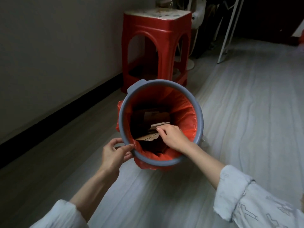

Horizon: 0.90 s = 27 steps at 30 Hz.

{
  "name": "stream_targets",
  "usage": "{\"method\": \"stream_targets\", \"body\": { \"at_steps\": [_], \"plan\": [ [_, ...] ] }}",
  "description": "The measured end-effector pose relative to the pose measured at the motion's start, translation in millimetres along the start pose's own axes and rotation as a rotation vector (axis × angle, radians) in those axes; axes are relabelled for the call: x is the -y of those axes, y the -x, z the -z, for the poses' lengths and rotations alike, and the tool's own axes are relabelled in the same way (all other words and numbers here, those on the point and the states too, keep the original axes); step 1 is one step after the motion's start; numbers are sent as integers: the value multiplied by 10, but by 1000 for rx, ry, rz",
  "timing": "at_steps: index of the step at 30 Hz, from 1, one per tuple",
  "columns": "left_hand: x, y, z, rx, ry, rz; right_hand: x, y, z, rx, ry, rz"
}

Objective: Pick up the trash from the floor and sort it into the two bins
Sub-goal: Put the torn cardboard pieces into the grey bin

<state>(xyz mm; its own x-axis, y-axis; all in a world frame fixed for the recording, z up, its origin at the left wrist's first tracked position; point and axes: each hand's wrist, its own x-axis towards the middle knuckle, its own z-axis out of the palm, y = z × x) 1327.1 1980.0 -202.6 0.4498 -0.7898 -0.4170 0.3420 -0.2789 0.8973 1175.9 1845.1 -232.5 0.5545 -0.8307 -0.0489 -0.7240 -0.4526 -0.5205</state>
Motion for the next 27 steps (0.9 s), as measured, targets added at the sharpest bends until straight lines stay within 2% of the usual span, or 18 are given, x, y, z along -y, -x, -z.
{"method": "stream_targets", "body": {
  "at_steps": [3,5,8,11,14,17,20,24,27],
  "plan": [
    [-32,13,-103,-31,-1,-24,-110,173,106,-196,-118,57],
    [-68,-1,-214,-44,-20,-35,-276,367,234,-399,-159,33],
    [-97,-2,-402,-61,-50,-41,-635,768,400,-749,-186,-61],
    [-99,13,-578,-105,-48,-50,-1220,1194,429,-886,-164,-223],
    [-81,-14,-708,-166,-35,-79,-1955,1587,268,-732,-56,-529],
    [-36,-36,-839,-206,-39,-89,-2589,1993,118,-388,20,-915],
    [38,-65,-963,-259,-35,-111,-3029,2354,10,-171,73,-1147],
    [175,-98,-1082,-308,-18,-132,-3341,2614,-146,-125,50,-1343],
    [274,-120,-1162,-312,7,-131,-3396,2664,-228,-76,35,-1377]
  ]
}}
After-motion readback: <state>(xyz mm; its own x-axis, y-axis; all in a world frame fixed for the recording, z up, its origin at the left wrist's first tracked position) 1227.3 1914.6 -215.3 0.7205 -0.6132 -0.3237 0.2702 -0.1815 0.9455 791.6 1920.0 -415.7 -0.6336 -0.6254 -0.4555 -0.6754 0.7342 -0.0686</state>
